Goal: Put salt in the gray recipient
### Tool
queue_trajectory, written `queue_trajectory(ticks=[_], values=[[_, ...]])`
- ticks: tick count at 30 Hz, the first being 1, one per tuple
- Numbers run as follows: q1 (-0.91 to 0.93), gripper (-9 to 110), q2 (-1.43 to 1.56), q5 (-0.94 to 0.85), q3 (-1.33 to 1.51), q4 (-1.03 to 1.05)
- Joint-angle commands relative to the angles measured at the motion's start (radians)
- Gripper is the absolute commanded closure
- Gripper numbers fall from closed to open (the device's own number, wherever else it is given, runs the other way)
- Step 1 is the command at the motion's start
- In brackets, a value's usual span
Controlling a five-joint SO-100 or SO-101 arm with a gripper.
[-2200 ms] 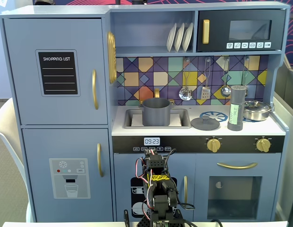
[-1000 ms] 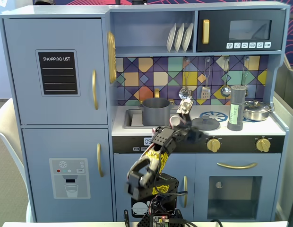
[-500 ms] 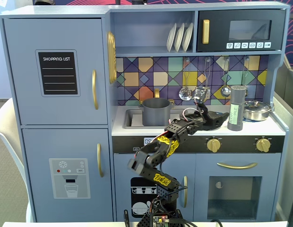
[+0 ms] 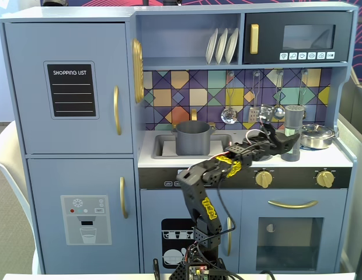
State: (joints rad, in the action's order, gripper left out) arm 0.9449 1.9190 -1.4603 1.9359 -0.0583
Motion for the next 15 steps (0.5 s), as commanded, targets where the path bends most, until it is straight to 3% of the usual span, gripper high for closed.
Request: queue_trajectory(ticks=[1, 15], values=[[0.003, 42, -0.109, 0.002, -0.163, -0.064], [-0.029, 46, -0.442, 0.005, -0.546, -0.055]])
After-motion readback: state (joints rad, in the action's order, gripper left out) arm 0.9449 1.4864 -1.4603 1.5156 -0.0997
